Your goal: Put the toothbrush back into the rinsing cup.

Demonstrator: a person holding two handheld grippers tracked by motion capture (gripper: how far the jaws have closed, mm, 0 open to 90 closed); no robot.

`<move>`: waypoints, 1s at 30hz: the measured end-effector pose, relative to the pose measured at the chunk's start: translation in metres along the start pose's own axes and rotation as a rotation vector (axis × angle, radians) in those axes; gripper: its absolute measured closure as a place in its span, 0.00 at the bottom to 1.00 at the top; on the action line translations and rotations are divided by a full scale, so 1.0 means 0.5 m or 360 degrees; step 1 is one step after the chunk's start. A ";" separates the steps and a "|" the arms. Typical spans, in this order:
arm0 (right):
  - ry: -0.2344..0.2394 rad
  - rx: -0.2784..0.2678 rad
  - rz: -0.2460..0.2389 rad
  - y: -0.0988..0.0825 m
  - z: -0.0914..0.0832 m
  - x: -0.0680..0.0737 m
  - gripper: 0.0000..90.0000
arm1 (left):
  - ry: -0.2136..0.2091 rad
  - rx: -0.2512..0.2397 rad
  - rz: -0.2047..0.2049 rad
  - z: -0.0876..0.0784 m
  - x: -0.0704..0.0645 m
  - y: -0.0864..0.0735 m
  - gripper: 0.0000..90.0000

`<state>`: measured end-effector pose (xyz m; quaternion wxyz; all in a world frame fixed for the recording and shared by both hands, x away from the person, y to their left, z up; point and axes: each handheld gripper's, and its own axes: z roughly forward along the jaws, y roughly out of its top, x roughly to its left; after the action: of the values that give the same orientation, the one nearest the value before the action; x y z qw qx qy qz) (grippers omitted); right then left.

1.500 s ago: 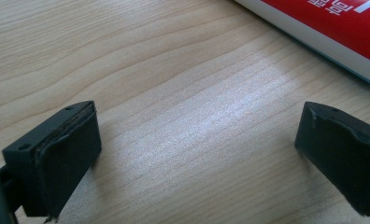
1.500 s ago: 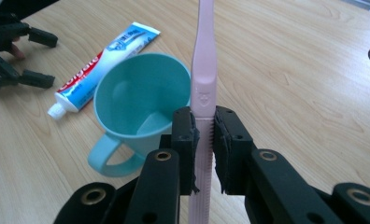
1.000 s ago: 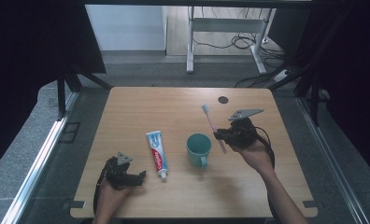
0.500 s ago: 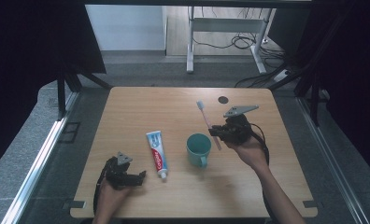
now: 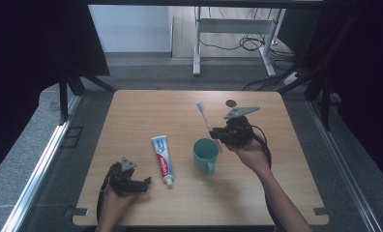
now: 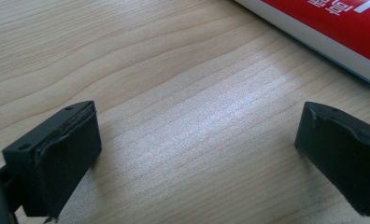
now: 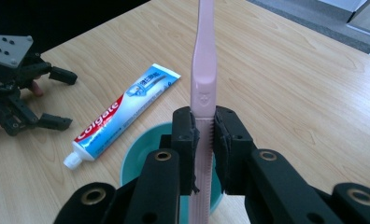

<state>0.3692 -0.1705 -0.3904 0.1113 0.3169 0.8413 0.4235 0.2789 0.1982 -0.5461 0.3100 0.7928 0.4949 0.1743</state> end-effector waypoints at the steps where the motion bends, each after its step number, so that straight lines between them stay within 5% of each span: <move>1: 0.0004 0.0000 -0.0002 0.004 0.003 0.002 0.87 | 0.0002 -0.0002 0.0001 0.000 0.000 0.000 0.00; 18: 0.0024 -0.0019 -0.0035 0.017 0.039 0.021 0.87 | 0.0000 0.0002 0.0003 0.000 0.000 0.000 0.00; 30: 0.0036 0.0001 -0.0039 -0.007 0.068 0.020 0.87 | -0.0001 0.0008 0.0011 -0.001 0.001 0.000 0.00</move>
<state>0.3752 -0.1440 -0.4133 0.1069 0.3019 0.8464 0.4254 0.2791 0.1987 -0.5457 0.3075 0.7954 0.4925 0.1739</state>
